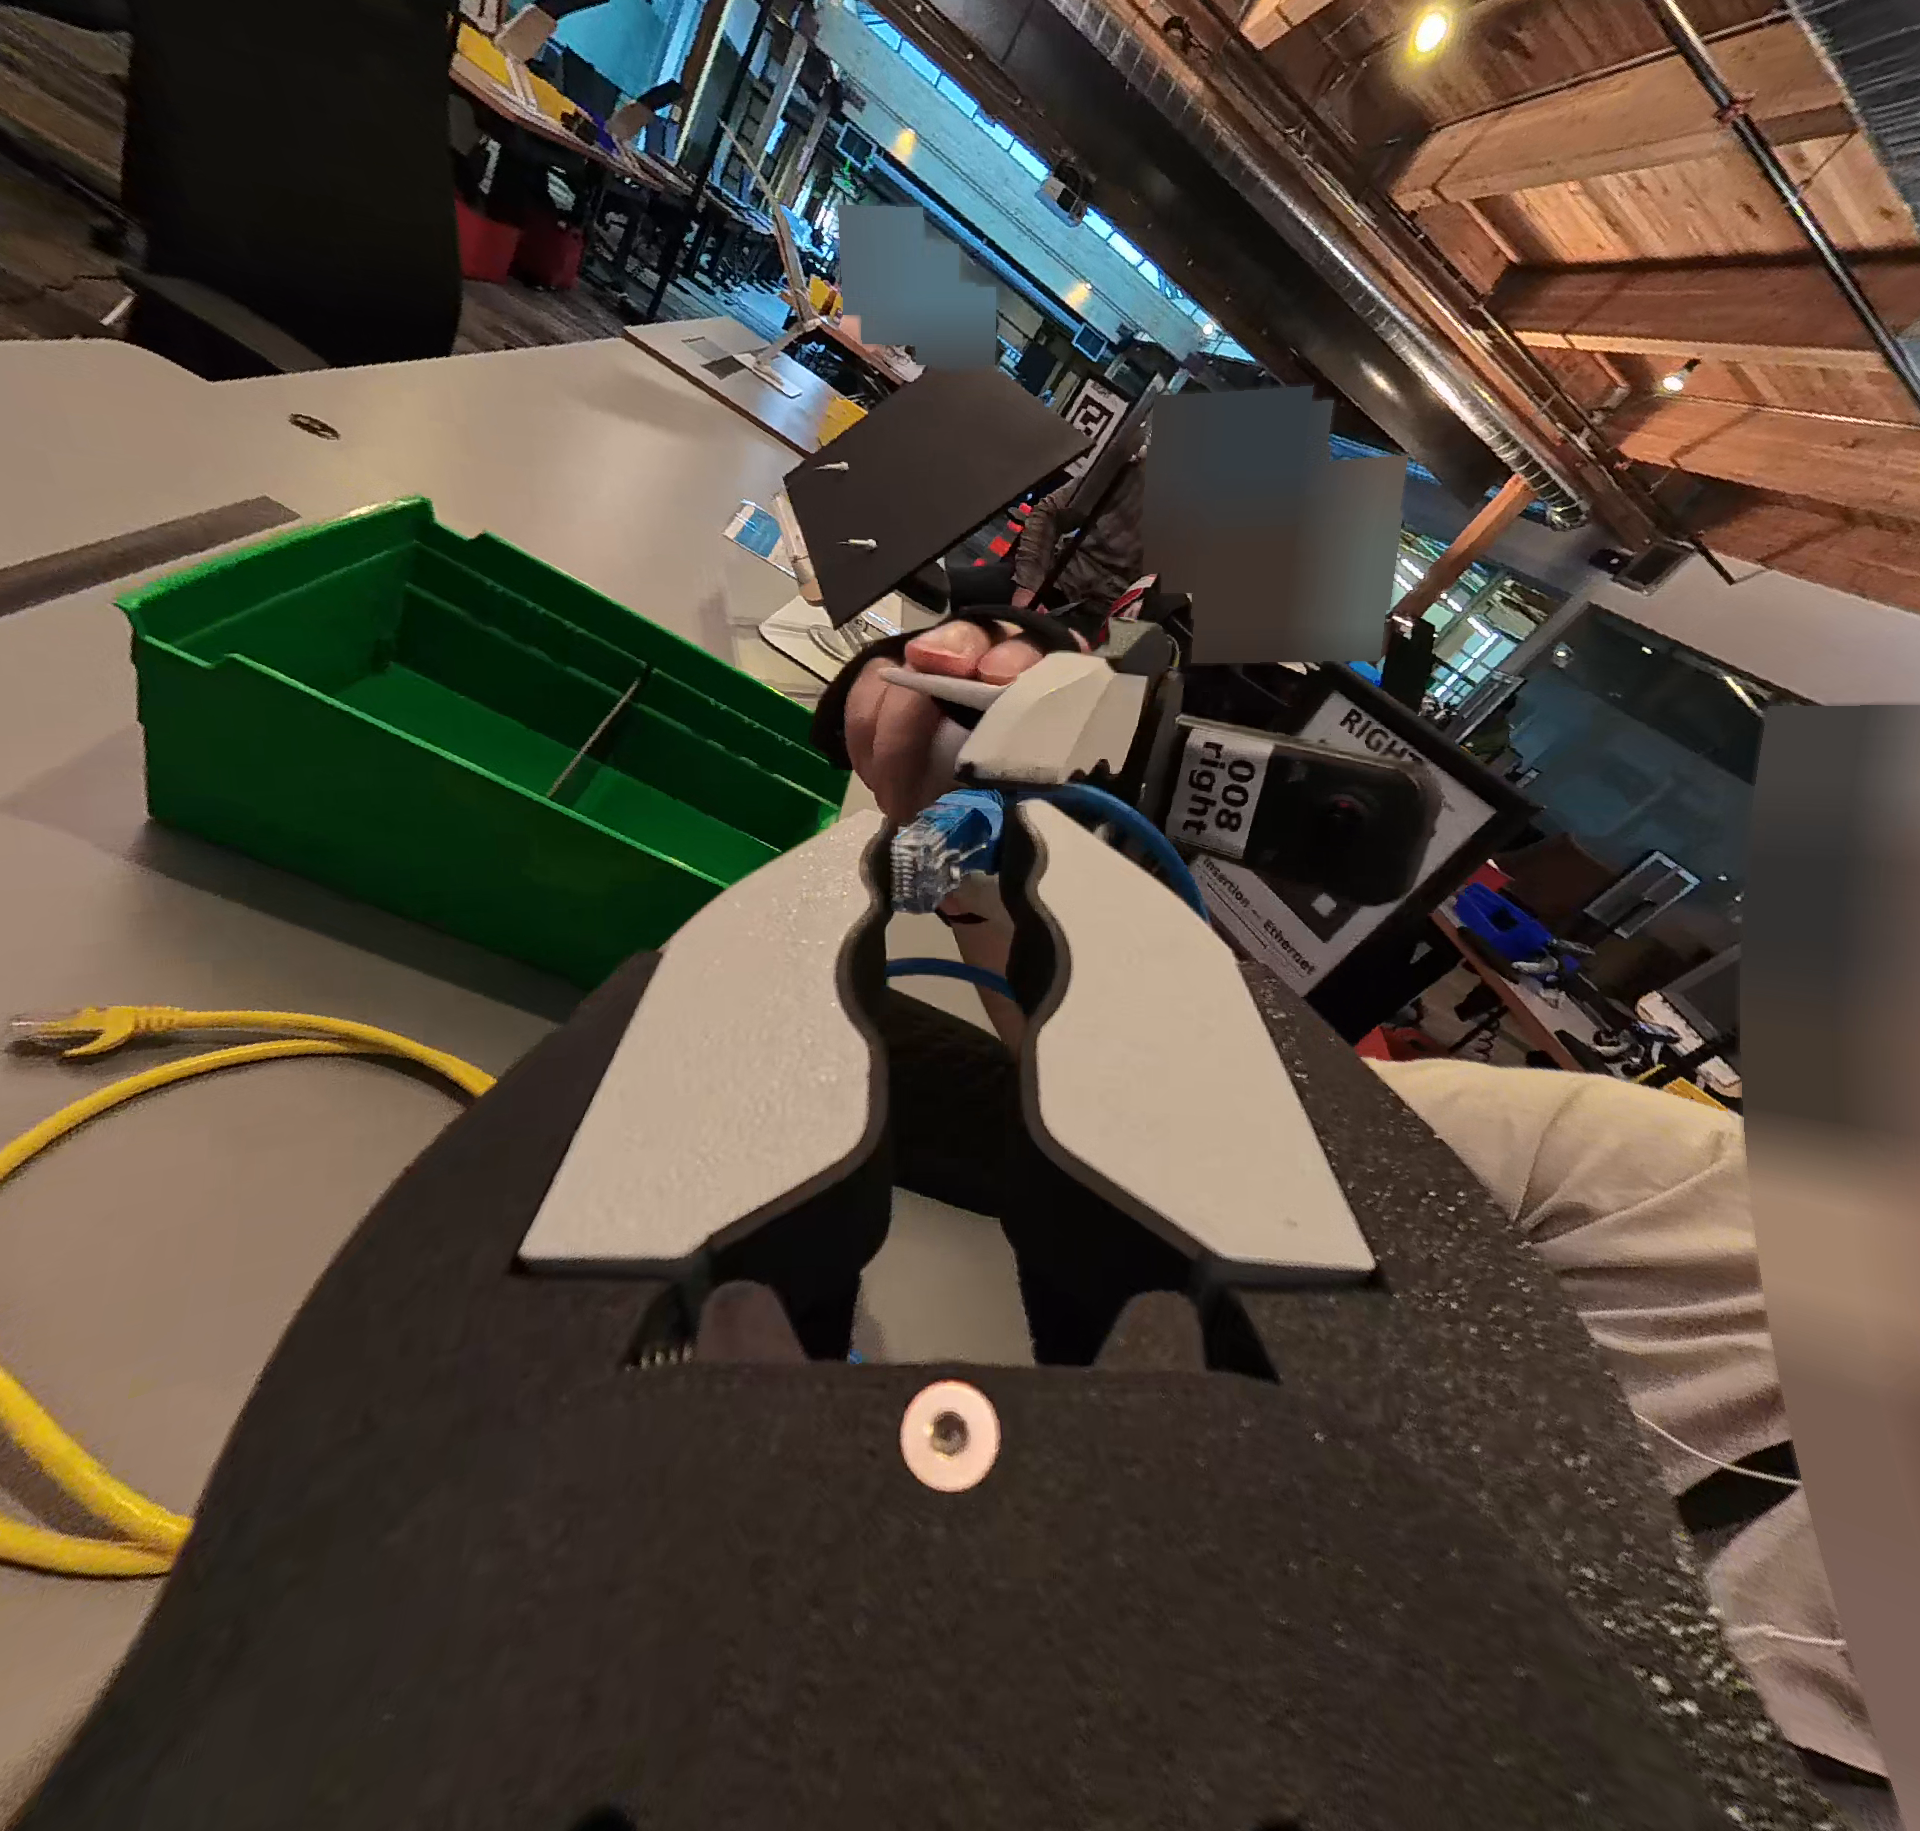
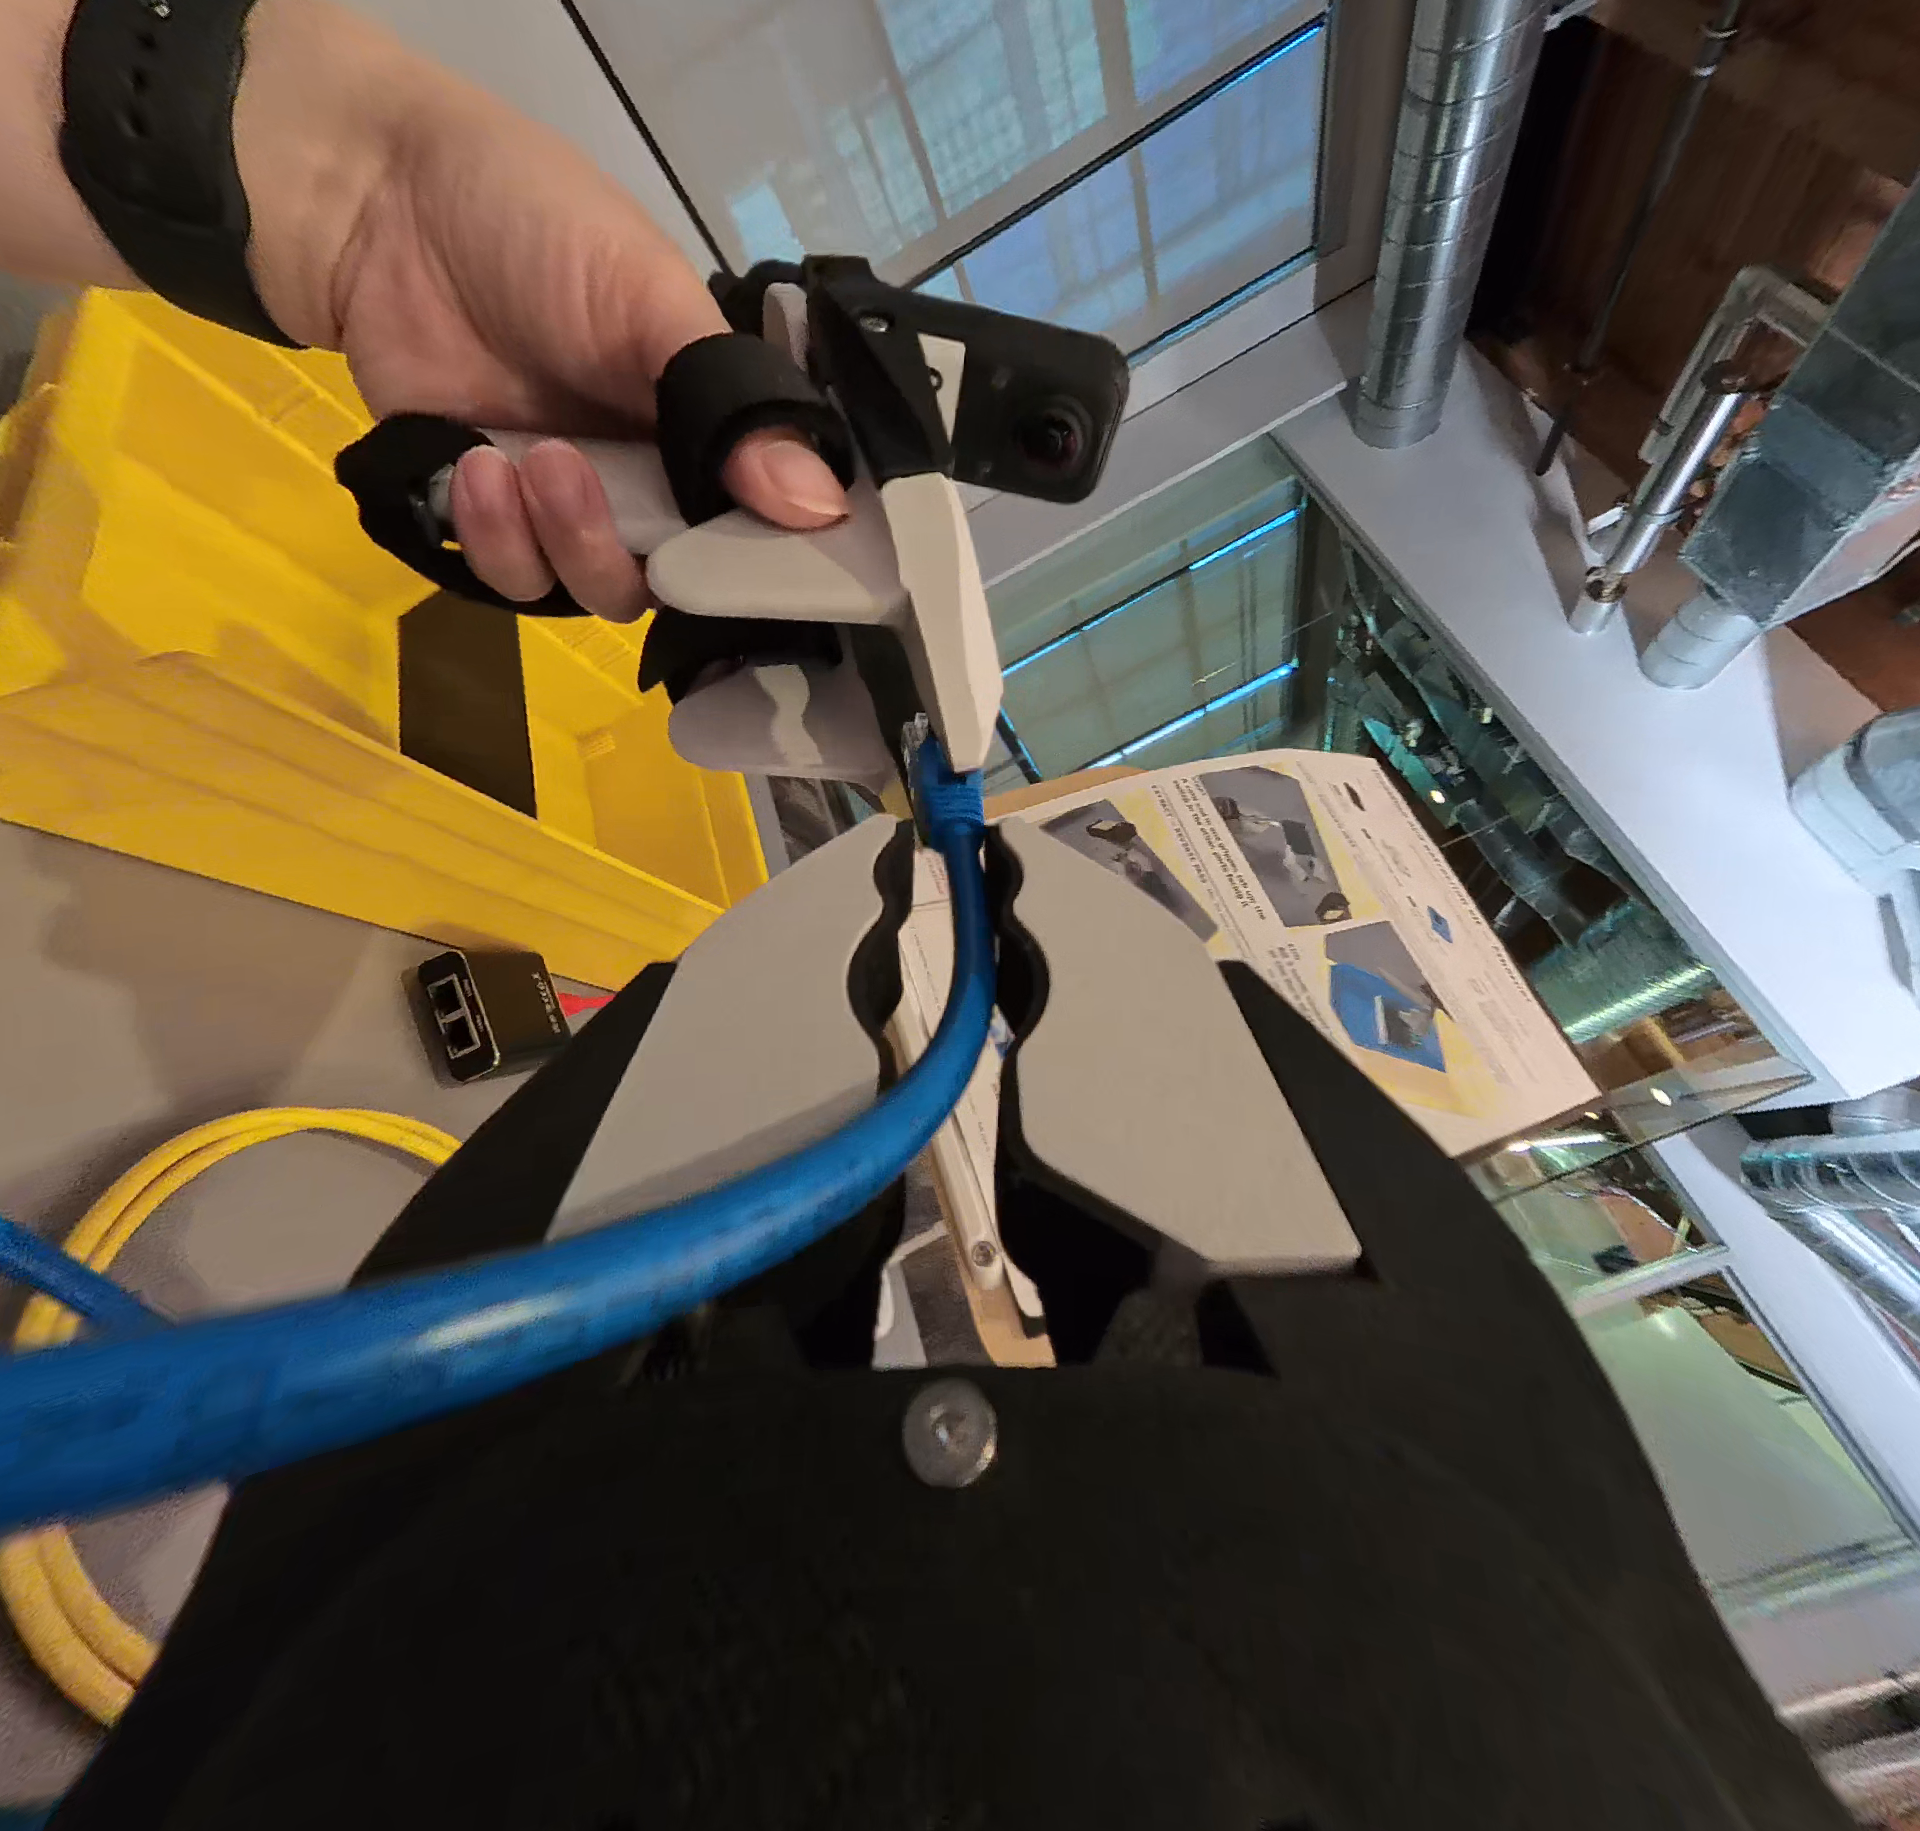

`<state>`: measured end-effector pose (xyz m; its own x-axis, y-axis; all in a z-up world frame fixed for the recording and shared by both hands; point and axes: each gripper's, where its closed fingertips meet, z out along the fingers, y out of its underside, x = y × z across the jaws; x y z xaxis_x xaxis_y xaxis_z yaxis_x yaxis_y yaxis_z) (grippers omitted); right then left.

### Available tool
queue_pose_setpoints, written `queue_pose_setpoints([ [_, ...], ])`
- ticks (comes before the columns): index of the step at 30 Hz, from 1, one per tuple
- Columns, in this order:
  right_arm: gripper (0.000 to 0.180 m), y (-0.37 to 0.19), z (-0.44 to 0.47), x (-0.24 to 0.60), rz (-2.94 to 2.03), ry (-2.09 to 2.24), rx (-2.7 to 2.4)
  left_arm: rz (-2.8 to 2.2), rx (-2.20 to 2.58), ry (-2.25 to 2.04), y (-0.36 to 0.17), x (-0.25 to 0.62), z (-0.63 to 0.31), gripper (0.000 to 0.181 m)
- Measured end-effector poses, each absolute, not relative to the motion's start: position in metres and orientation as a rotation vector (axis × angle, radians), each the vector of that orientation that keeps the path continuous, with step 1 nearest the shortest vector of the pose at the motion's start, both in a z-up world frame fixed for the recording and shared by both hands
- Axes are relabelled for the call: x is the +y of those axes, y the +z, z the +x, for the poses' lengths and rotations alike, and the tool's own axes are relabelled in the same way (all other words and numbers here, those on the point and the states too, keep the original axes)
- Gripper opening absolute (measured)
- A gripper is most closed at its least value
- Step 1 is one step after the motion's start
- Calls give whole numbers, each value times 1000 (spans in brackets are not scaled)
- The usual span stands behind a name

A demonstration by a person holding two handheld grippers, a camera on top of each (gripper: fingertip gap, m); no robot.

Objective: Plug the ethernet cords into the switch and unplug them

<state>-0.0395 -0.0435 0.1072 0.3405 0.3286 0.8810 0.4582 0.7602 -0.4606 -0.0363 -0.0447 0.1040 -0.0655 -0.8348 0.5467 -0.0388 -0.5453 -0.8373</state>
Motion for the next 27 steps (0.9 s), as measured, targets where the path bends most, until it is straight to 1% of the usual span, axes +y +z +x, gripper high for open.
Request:
queue_pose_setpoints([
  [7,12,108,-50,-27,-777,25,-1277,-1604,895,-1648,104,-33,-43,18],
  [18,12,101,-57,-15,-748,55,-1282,-1656,884,-1551,98,-19,-50,18],
  [24,13,98,-64,-17,-775,141,-1296,-1704,857,-1638,88,-13,-50,18],
  [27,10,99,-65,-14,-778,96,-1286,-1704,842,-1625,86,-10,-49,18],
])
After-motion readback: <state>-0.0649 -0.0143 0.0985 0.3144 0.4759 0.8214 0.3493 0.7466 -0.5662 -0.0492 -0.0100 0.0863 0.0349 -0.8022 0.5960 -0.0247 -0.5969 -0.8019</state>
